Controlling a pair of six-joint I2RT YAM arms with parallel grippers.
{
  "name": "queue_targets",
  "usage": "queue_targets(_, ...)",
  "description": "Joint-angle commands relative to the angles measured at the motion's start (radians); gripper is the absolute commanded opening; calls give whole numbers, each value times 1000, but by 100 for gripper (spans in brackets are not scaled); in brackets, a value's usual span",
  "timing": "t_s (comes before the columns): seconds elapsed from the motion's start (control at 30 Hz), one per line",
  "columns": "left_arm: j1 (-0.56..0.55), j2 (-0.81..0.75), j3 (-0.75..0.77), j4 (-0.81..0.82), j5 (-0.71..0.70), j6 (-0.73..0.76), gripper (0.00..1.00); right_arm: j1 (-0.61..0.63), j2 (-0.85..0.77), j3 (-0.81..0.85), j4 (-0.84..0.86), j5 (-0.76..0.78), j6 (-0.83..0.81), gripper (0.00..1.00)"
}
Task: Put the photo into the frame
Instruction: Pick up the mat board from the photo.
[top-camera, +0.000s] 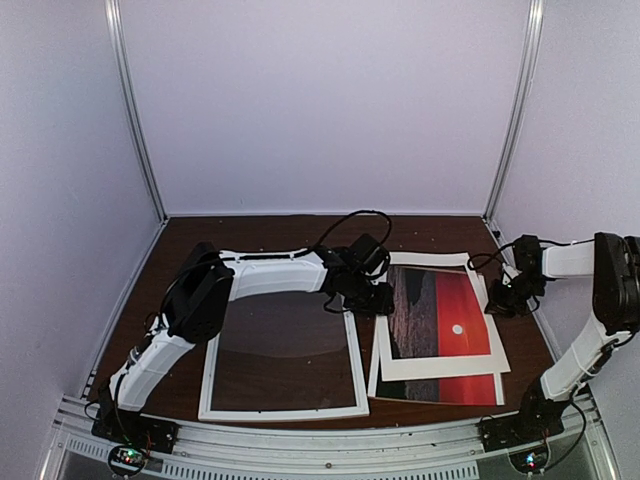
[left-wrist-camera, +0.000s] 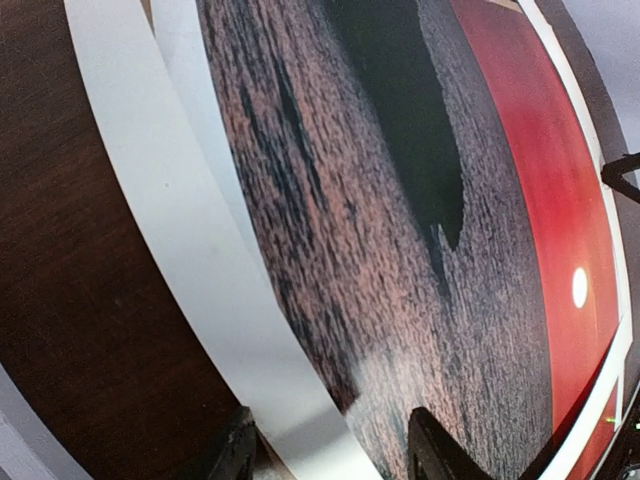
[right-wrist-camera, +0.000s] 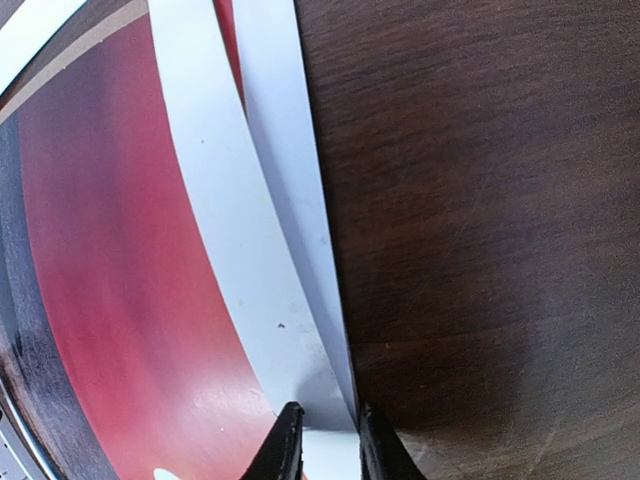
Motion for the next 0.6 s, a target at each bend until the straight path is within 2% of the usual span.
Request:
queue_targets(0.0, 8, -10, -60, 66, 23, -15, 52, 26, -36, -18, -32, -68, 17, 20)
queue_targets(0.2, 11, -13, -80, 79, 28, -14, 47, 26, -59, -4, -49, -73, 18, 19)
queue_targets(0.57, 12, -17, -92, 85, 32, -12, 46, 29, -59, 2, -51, -105, 22, 19)
